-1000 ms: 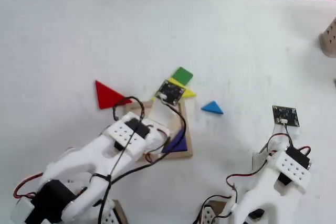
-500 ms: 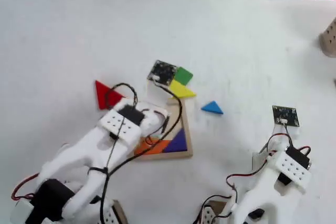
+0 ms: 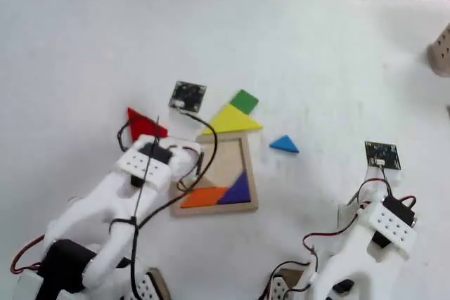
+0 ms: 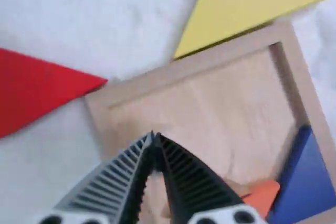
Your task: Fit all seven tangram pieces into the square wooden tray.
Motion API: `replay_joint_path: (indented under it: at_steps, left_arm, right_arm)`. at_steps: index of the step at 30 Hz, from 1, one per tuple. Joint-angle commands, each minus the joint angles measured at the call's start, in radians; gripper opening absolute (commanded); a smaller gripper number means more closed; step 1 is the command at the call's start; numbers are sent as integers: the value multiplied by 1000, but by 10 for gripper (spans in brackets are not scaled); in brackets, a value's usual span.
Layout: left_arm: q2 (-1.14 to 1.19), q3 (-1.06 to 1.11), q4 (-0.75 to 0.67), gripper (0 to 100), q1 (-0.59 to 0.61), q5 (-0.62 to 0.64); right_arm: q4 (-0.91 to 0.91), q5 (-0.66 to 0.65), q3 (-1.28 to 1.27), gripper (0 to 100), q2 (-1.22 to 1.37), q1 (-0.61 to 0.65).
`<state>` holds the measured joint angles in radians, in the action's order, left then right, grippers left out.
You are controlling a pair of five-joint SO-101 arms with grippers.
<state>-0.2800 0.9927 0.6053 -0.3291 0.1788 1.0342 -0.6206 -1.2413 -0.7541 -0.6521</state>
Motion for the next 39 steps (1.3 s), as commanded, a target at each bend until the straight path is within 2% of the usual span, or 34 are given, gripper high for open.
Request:
replay_joint_path:
  at_steps: [1,8,14,24,29,35,39]
  left_arm:
    - [-31,26,-89,20,-13,-6]
    - [-25,29,-86,20,-79,-3]
    - [-25,28,11,20,-151,-3]
    - [-25,23,18,20,-163,-3]
    - [-33,-9,25,20,-139,-3]
    - [-33,-110,123,20,27,-6]
    - [-27,-109,203,20,88,-9]
  right_arm:
    - [-10,-9,3,27,-22,12]
    - [-10,-9,3,27,-22,12]
    - [-10,-9,3,27,-22,12]
    - [-12,-9,3,27,-22,13]
    - [-12,-9,3,27,-22,13]
    - [-12,-9,3,27,-22,12]
    - [-12,-9,3,27,-22,12]
